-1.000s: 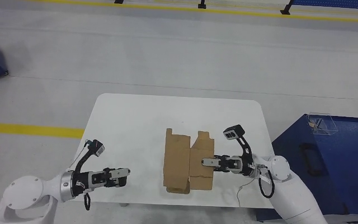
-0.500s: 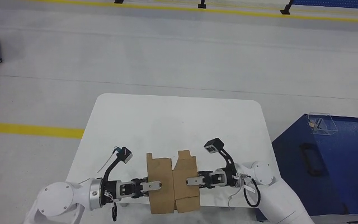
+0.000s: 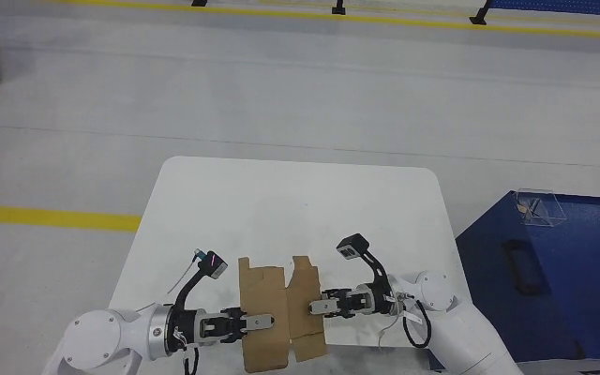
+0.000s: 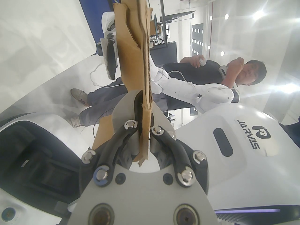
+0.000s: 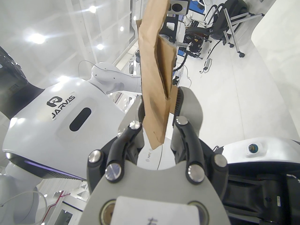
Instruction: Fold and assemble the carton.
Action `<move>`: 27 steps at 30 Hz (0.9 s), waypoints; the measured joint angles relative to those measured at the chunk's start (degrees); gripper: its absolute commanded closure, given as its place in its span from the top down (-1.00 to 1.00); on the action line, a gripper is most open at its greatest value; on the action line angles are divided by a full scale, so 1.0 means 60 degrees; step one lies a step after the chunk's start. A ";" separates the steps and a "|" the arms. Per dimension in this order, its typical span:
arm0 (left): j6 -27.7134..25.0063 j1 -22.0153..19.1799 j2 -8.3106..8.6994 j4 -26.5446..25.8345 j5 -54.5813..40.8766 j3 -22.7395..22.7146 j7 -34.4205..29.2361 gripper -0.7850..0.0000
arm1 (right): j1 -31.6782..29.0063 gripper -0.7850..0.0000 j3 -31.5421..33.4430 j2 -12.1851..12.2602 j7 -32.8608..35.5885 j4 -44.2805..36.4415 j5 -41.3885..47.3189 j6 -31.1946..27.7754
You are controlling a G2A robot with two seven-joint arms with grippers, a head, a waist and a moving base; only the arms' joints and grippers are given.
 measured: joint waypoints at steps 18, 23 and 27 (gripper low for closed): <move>-0.4519 0.0000 -0.0618 0.0908 -0.2669 0.1986 0.4496 -1.00 | -0.1119 1.00 0.1907 0.0174 -0.2690 -0.1592 0.0040 -0.3015; -0.6014 -0.0583 -0.1055 0.1709 -0.3154 0.3714 0.6515 -1.00 | -0.1637 1.00 0.2390 0.0208 -0.4448 -0.1862 -0.1812 -0.4755; -0.6800 -0.1212 -0.1340 0.2340 -0.3725 0.4664 0.7114 -1.00 | -0.1812 1.00 0.2382 0.0110 -0.4908 -0.1792 -0.3285 -0.4947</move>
